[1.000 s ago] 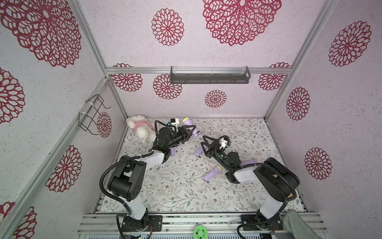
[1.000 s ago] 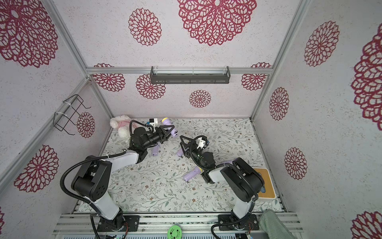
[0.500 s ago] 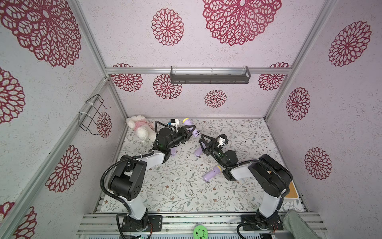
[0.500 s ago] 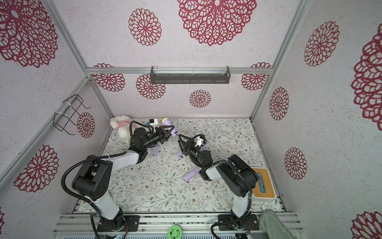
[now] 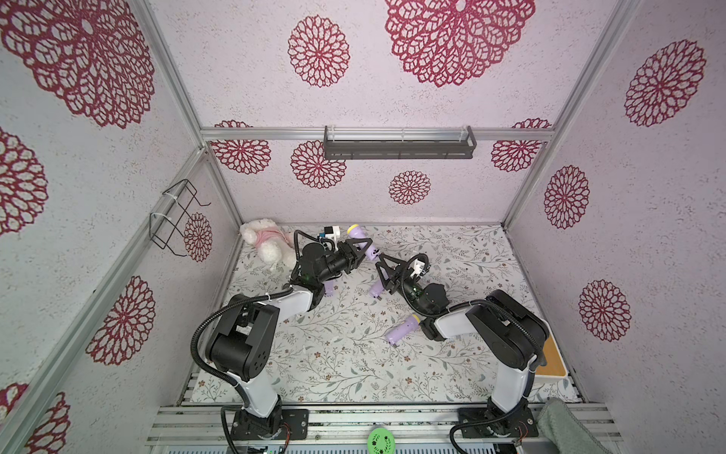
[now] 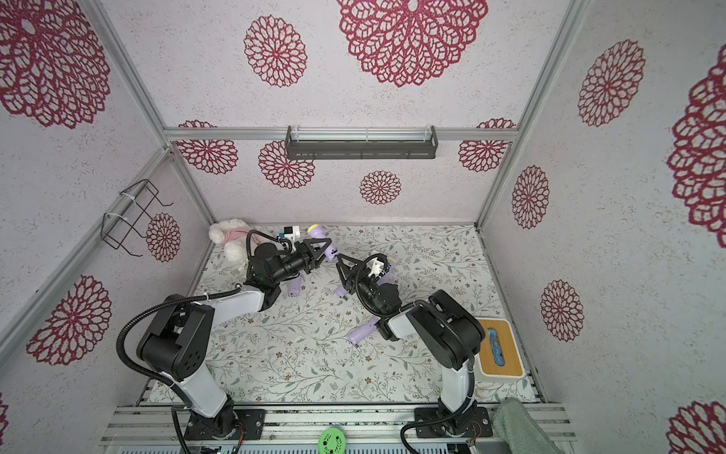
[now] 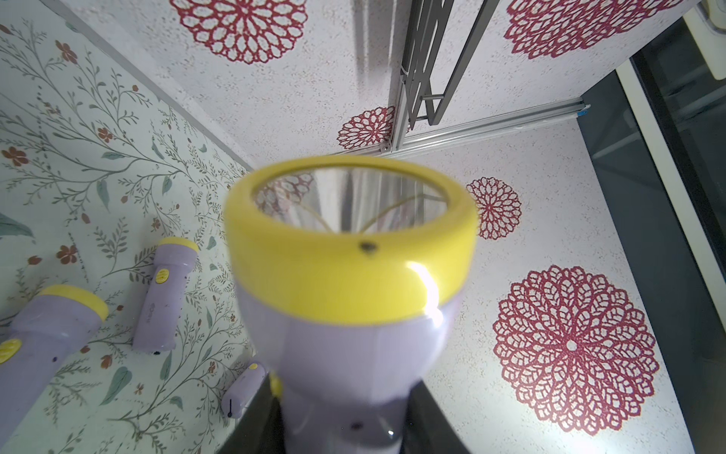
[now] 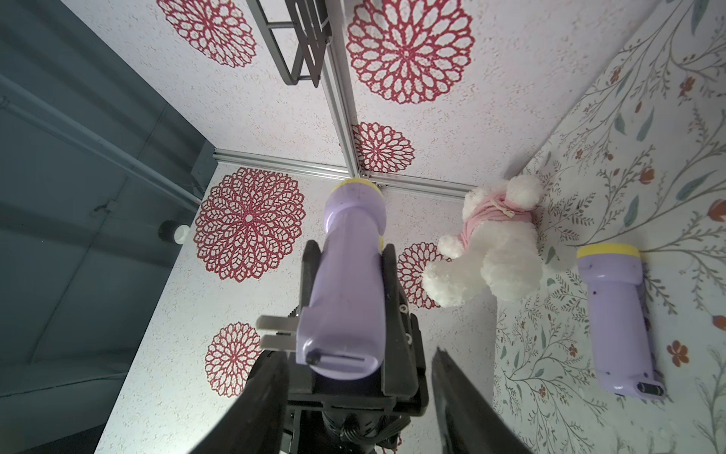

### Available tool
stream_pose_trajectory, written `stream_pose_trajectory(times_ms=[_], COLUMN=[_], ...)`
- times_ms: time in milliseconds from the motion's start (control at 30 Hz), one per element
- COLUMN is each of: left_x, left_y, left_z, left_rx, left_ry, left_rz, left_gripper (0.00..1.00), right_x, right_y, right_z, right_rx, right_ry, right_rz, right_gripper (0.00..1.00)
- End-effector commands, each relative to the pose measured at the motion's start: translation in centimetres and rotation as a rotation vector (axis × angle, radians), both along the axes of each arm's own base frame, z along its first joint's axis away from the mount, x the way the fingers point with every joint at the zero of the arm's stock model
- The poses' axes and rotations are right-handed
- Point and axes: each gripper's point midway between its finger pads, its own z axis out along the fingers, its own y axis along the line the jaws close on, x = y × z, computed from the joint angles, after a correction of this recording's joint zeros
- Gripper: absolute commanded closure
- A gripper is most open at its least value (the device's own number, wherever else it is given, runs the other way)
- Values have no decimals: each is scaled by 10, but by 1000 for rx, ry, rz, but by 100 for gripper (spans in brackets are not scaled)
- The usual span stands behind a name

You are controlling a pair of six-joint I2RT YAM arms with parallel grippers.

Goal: Close the plug at the bottom of the flashlight
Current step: Close the plug of the flashlight.

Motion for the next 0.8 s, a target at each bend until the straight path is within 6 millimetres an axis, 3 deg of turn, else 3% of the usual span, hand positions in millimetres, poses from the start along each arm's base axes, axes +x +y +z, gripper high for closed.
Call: stream_pose_trajectory(times_ms=[0,367,767], left_x=[0,-1,-1], left_y=[2,1,1], left_z=[9,8,7], left_rx=[-27,-26,-28], left_ry=[-40,-38,-36], left_rz=[-3,-5,-6], left_gripper=[100,100,100], right_x=[-9,-11,-14], right_y=[-3,3,-2], right_z=[35,35,45], right_rx=[92,96,114], right_ry=[-102,-98,-113], right_rz=[12,23,2], right_gripper=[42,48,46])
